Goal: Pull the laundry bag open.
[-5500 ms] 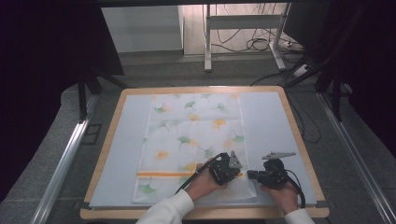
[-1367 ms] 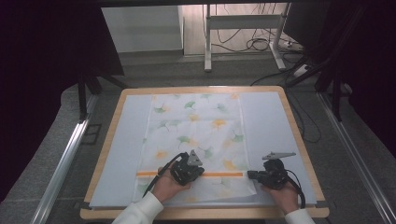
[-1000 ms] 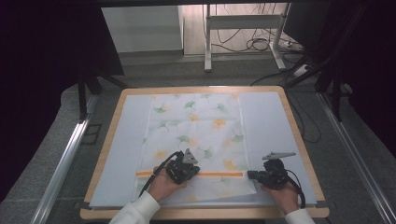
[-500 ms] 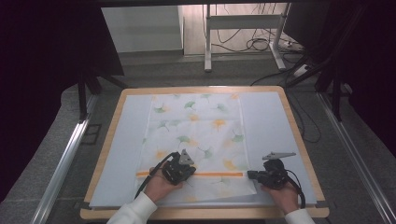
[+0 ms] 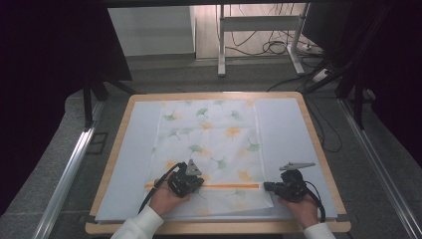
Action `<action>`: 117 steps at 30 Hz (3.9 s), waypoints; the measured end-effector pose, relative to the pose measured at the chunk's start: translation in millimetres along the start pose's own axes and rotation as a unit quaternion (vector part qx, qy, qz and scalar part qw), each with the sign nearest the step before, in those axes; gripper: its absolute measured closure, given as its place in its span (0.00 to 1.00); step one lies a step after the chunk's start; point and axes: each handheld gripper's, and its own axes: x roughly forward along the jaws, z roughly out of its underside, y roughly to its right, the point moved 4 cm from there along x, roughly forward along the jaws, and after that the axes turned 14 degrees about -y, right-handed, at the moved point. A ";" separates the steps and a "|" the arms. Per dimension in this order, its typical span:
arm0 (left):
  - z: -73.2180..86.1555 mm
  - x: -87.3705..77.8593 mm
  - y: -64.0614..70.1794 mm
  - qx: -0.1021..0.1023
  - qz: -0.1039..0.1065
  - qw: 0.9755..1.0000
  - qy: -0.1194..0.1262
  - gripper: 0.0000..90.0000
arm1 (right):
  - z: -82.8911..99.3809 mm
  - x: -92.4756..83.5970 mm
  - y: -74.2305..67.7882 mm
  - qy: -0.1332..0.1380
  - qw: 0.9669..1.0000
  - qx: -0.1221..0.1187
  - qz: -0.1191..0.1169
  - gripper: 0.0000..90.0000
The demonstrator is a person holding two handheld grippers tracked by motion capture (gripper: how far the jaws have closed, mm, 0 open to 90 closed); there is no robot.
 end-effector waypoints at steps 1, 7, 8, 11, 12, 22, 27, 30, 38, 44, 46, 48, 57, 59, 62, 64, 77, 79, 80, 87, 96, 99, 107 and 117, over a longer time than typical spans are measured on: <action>0.7 -0.2 -0.3 -0.002 0.000 1.000 0.001 1.00 | 0.0 0.0 0.0 0.000 1.000 0.000 0.000 1.00; 5.6 -2.2 -3.9 -0.006 -0.003 1.000 0.000 1.00 | 0.0 0.0 0.0 0.000 1.000 0.000 0.000 1.00; 6.6 -2.7 -4.4 -0.008 -0.003 1.000 -0.001 1.00 | 0.0 0.0 0.0 0.000 1.000 0.000 0.000 1.00; 9.2 -4.1 -5.9 -0.009 -0.005 1.000 -0.002 1.00 | 0.1 -0.1 0.1 0.000 1.000 0.000 -0.002 1.00; 10.0 -4.5 -6.4 -0.010 -0.005 1.000 -0.002 1.00 | 0.0 -0.1 0.1 0.000 1.000 0.000 -0.002 1.00; 20.5 -8.7 -13.8 -0.019 -0.011 1.000 -0.005 1.00 | 0.1 -0.2 0.1 0.000 1.000 0.000 -0.002 1.00; 23.9 -10.4 -15.3 -0.021 -0.014 1.000 -0.005 1.00 | 0.0 -0.2 0.1 -0.001 1.000 0.001 -0.003 1.00; 29.5 -12.3 -18.4 -0.029 -0.015 0.999 -0.004 1.00 | 0.1 -0.2 0.1 -0.001 1.000 0.001 -0.003 1.00; 35.2 -14.5 -21.5 -0.033 -0.022 0.999 -0.006 1.00 | 0.1 -0.3 0.0 -0.001 1.000 0.001 -0.003 1.00; 39.6 -16.7 -24.8 -0.038 -0.027 0.999 -0.009 1.00 | 0.2 -0.4 0.3 -0.001 1.000 0.000 -0.004 1.00; 42.3 -17.9 -27.2 -0.040 -0.029 0.999 -0.012 1.00 | 0.2 -0.4 0.4 -0.001 1.000 0.000 -0.004 1.00; 43.2 -18.2 -27.8 -0.041 -0.031 0.999 -0.014 1.00 | 0.2 -0.4 0.4 -0.001 1.000 0.000 -0.003 1.00; 54.9 -22.6 -35.1 -0.056 -0.033 0.998 -0.014 1.00 | 0.2 -0.4 0.2 -0.001 1.000 0.000 -0.003 1.00; 57.6 -23.9 -36.3 -0.059 -0.032 0.998 -0.012 1.00 | 0.2 -0.4 0.2 -0.002 1.000 0.000 -0.004 1.00; 62.2 -25.4 -39.8 -0.066 -0.035 0.997 -0.013 1.00 | 0.1 -0.4 0.3 -0.002 1.000 0.000 -0.004 1.00; 63.8 -26.0 -40.8 -0.069 -0.035 0.997 -0.013 1.00 | 0.1 -0.3 0.3 -0.001 1.000 0.000 -0.002 1.00; 75.4 -30.9 -49.4 -0.083 -0.040 0.996 -0.015 1.00 | 0.0 -0.3 0.1 -0.001 1.000 0.000 -0.002 1.00; 77.5 -31.7 -51.0 -0.087 -0.042 0.995 -0.015 1.00 | 0.0 -0.4 0.2 -0.002 1.000 -0.001 -0.002 1.00; 79.0 -32.2 -52.1 -0.088 -0.041 0.995 -0.016 1.00 | 0.0 -0.5 0.2 -0.002 1.000 -0.001 -0.003 1.00; 84.1 -34.3 -55.7 -0.096 -0.041 0.994 -0.015 1.00 | 0.0 -0.5 0.1 -0.002 1.000 0.000 -0.003 1.00; 91.3 -37.3 -60.0 -0.104 -0.046 0.993 -0.015 1.00 | -0.1 -0.5 0.0 -0.002 1.000 0.000 -0.003 1.00; 94.3 -38.5 -61.5 -0.109 -0.046 0.993 -0.014 1.00 | -0.1 -0.4 0.2 -0.002 1.000 -0.002 -0.002 1.00; 98.5 -40.5 -63.8 -0.113 -0.046 0.992 -0.012 1.00 | -0.1 -0.3 0.0 -0.002 1.000 -0.002 -0.001 1.00; 108.1 -44.8 -68.9 -0.125 -0.047 0.991 -0.009 1.00 | -0.2 -0.2 -0.2 -0.002 1.000 -0.003 0.000 1.00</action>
